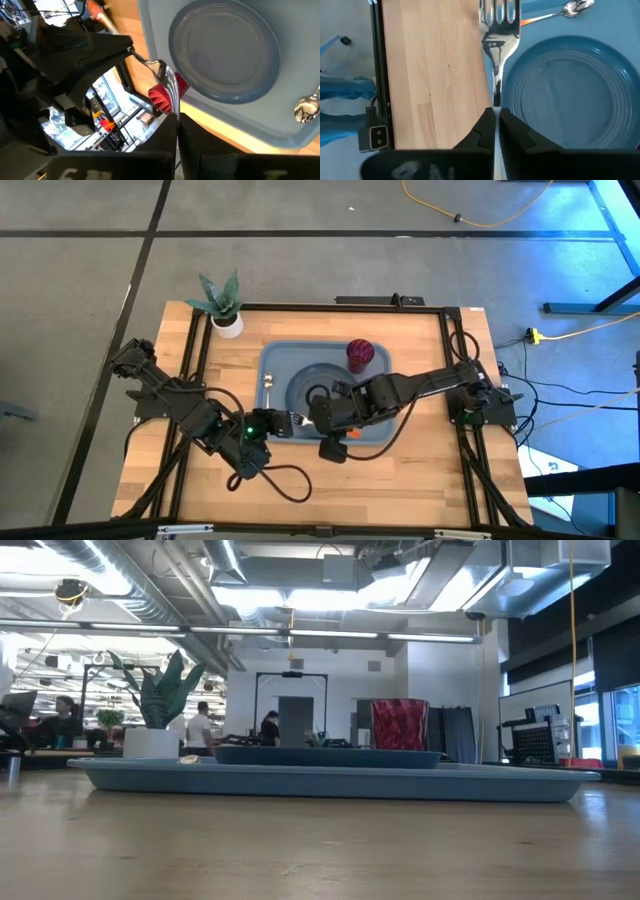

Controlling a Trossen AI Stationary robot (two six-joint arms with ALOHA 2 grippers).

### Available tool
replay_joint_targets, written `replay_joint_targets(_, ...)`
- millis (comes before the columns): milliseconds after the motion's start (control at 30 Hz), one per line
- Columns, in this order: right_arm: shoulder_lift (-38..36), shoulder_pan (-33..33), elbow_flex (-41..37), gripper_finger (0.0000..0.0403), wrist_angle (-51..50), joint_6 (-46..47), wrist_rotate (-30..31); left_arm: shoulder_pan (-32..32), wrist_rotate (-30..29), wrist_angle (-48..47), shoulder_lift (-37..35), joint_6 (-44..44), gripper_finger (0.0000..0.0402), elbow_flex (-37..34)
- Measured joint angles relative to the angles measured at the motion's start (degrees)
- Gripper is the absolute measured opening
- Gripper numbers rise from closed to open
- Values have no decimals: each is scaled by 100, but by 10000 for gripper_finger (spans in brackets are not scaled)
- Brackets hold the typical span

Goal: Pick and place plate/cup/fork/spoon on tray
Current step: Put the orange fork on the blue tray

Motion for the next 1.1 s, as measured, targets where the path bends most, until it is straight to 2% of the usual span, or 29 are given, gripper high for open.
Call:
replay_joint_targets(433,261,-5,7,2,20,-230,32,28,72,28,9,-84,14,-9)
replay_joint_targets(700,264,-4,-7,1,-48,-226,-74,127,116,33,0,-985,42,-7)
replay_joint_targets(933,264,-4,-7,1,-20,-24,4,126,-689,-341,0,-1944,40,-3)
replay_joint_targets(1100,264,-4,-7,1,-8,68,143,-8,-783,-1234,-42,-2685,38,-2)
